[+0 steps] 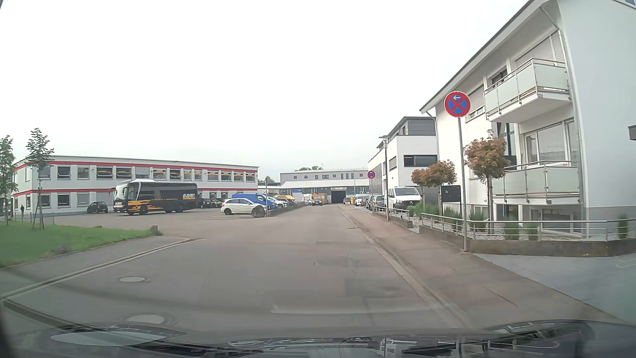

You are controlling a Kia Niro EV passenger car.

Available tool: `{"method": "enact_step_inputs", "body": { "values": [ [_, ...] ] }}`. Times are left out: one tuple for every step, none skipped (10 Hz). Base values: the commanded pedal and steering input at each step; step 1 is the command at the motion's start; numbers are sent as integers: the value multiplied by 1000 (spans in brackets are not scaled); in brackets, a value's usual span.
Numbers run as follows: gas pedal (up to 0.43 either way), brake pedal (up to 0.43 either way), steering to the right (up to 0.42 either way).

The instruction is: Follow the waypoints while adhering to traffic rules and regulations

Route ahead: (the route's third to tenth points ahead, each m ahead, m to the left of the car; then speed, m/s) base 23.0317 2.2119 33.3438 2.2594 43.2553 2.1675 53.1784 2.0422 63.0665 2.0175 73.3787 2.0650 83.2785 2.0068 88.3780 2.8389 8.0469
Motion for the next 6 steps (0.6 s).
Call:
{"method": "enact_step_inputs", "body": {
  "values": [
    [67,0,-1],
    [67,0,-1],
    [67,0,0],
    [67,0,0],
    [67,0,0],
    [67,0,1]
  ]
}}
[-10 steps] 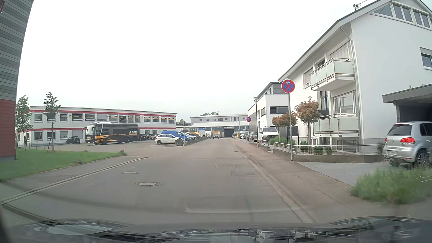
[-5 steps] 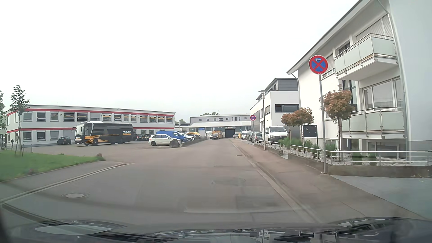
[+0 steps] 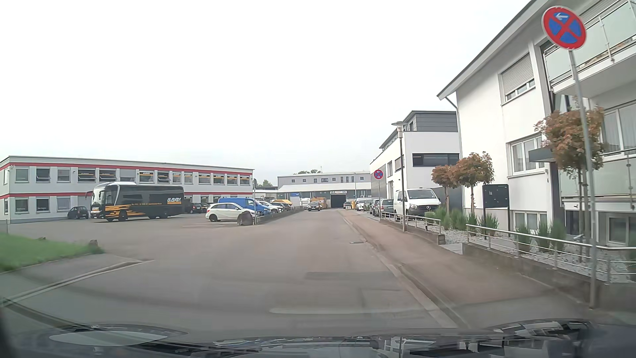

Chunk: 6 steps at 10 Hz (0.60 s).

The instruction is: Follow the waypoints while adhering to traffic rules and regulations

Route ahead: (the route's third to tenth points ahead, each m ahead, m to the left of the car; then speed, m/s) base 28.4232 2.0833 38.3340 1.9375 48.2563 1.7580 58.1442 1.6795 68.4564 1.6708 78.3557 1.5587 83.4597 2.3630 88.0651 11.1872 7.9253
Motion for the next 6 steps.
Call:
{"method": "enact_step_inputs", "body": {
  "values": [
    [59,0,2],
    [59,0,2],
    [59,0,3],
    [59,0,2],
    [59,0,-1],
    [59,0,0]
  ]
}}
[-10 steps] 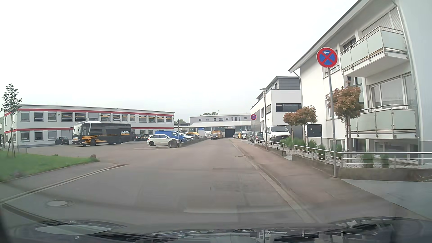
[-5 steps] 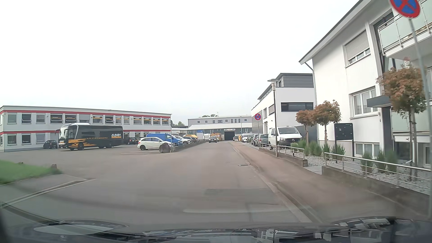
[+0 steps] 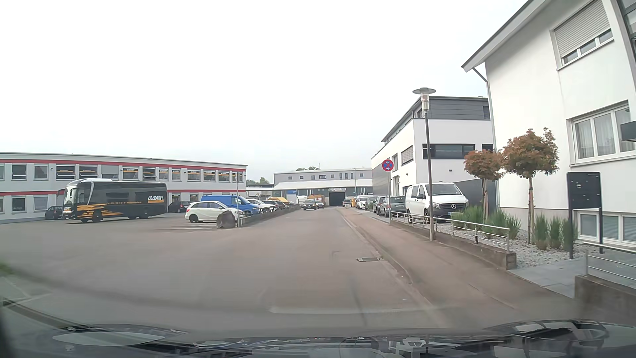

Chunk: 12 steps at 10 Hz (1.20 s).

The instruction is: Follow the waypoints while adhering to traffic rules and regulations

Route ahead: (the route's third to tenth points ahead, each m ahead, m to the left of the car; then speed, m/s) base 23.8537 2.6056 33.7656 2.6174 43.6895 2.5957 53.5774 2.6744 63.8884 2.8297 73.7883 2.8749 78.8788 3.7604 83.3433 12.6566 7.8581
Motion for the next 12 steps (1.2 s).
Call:
{"method": "enact_step_inputs", "body": {
  "values": [
    [59,0,1],
    [59,0,2],
    [59,0,1],
    [59,0,0],
    [59,0,0],
    [59,0,0],
    [59,0,0],
    [59,0,1],
    [59,0,1],
    [59,0,1],
    [59,0,1],
    [59,0,2]
  ]
}}
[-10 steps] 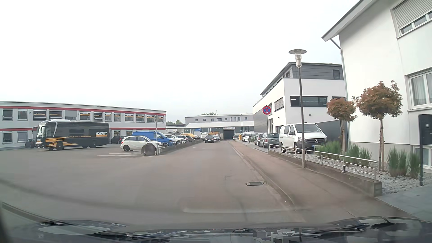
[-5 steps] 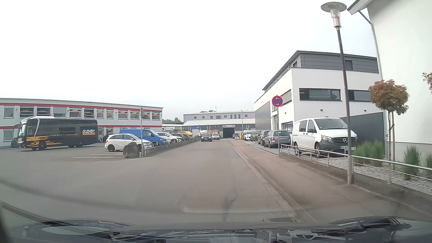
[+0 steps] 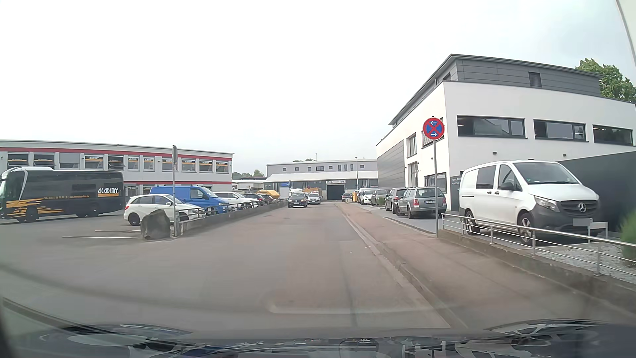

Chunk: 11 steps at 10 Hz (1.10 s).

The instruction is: Follow the waypoints while adhering to traffic rules and regulations

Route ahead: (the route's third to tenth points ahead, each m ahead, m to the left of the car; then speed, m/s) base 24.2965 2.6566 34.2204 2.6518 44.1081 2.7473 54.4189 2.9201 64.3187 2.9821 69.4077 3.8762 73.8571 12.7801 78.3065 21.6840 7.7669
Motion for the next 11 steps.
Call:
{"method": "enact_step_inputs", "body": {
  "values": [
    [59,0,3],
    [59,0,5],
    [59,0,5],
    [59,0,3],
    [59,0,4],
    [59,0,4],
    [59,0,4],
    [59,0,2],
    [59,0,-1],
    [59,0,-7],
    [59,0,-10]
  ]
}}
